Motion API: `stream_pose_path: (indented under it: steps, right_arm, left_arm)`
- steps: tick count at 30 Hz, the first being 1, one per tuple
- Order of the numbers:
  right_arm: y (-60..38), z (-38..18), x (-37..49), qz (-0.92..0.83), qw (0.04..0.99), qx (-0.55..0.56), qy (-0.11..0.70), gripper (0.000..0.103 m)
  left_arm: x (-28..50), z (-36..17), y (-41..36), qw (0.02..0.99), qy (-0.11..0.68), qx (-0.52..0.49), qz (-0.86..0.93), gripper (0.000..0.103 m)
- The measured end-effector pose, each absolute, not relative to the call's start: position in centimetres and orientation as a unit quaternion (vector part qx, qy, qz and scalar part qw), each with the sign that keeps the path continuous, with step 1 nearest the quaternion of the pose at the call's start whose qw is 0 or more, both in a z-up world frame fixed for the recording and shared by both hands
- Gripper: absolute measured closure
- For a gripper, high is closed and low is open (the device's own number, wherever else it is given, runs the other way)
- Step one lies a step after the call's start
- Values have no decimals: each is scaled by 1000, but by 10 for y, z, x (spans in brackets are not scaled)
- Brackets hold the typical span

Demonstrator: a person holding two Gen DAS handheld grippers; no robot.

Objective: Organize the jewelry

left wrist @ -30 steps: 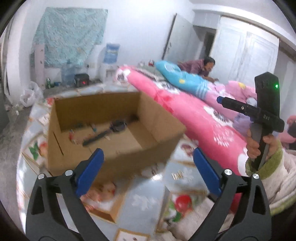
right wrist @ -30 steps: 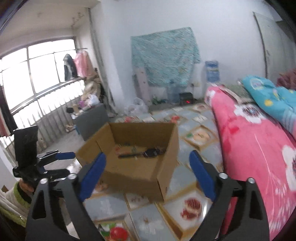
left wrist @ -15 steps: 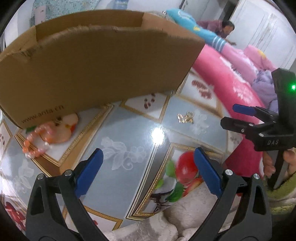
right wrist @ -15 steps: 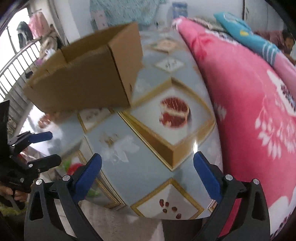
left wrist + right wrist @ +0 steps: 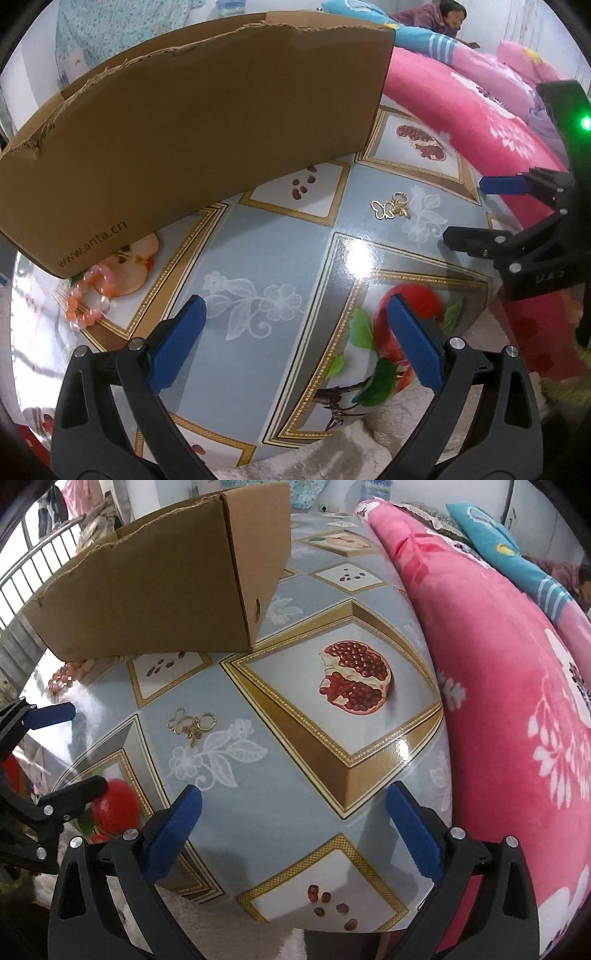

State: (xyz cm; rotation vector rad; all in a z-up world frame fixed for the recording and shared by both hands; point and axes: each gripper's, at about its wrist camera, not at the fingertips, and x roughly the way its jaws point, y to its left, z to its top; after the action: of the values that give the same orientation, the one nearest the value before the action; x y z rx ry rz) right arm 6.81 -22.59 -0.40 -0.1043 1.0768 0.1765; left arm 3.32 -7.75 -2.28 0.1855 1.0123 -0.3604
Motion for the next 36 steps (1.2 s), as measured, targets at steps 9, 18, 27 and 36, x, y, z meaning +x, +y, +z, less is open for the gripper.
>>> stream_pose_path:
  steps: [9,18,27,36]
  right_arm:
    - [-227,-6,66,91,862,-52,497,6]
    - [-227,-5,61,91,869,-52,484,6]
    - [-229,-5,58,95,869,-52,483,6]
    - [-234,3,60,97,881,-25,463,6]
  left_arm:
    - [35,-24,-80,854,484,90,-166,8]
    - [39,-21,-65,858,480,60,-173,8]
    - [44,-14,-65,864,463,40,-193,8]
    - [46,6,-92,865,410,43,-284,44]
